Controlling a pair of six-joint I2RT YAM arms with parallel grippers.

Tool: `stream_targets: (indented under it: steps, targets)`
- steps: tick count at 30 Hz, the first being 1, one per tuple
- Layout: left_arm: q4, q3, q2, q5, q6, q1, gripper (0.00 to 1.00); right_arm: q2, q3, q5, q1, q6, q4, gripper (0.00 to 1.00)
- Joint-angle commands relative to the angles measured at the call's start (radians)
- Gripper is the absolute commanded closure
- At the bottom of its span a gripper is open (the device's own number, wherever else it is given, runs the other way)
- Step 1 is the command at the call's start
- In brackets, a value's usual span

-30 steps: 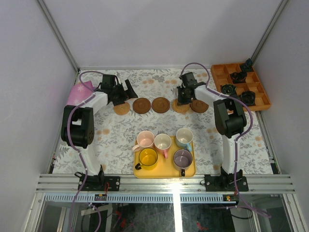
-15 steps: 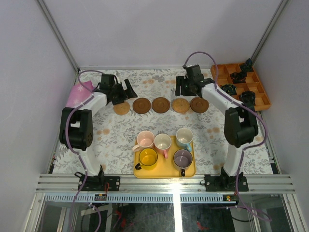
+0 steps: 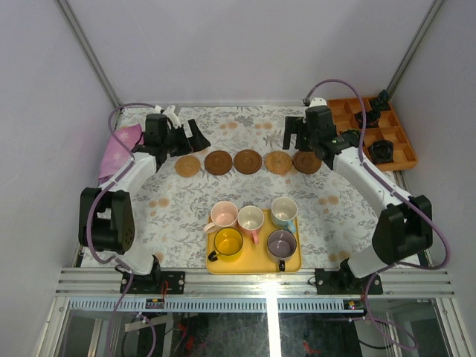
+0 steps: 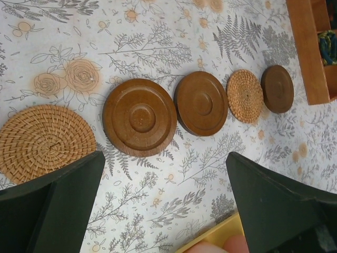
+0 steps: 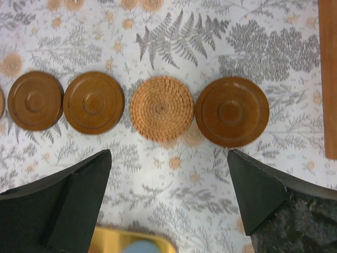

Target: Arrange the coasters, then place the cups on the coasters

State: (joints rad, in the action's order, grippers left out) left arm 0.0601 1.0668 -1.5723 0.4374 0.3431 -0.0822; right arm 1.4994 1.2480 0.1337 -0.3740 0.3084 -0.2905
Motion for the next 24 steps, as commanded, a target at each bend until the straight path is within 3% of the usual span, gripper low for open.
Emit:
stream_targets:
  steps: [1,8,17,24]
  targets:
    - [-0.127,-0.073,0.079,0.058,-0.061,0.001,0.00,-0.141,-0.071,-0.033,-0.009,-0.012,-0.016,0.00]
    - [-0.061,-0.111,0.157,-0.050,-0.163,-0.095,0.00,-0.300,-0.175,-0.062,-0.051,0.005,-0.158,0.03]
    - [-0.052,-0.198,0.226,-0.068,-0.141,-0.171,0.00,-0.509,-0.358,-0.053,-0.174,0.098,-0.250,0.07]
    - [0.001,-0.239,0.287,-0.125,-0.165,-0.207,0.00,-0.589,-0.401,0.042,-0.366,0.223,-0.372,0.10]
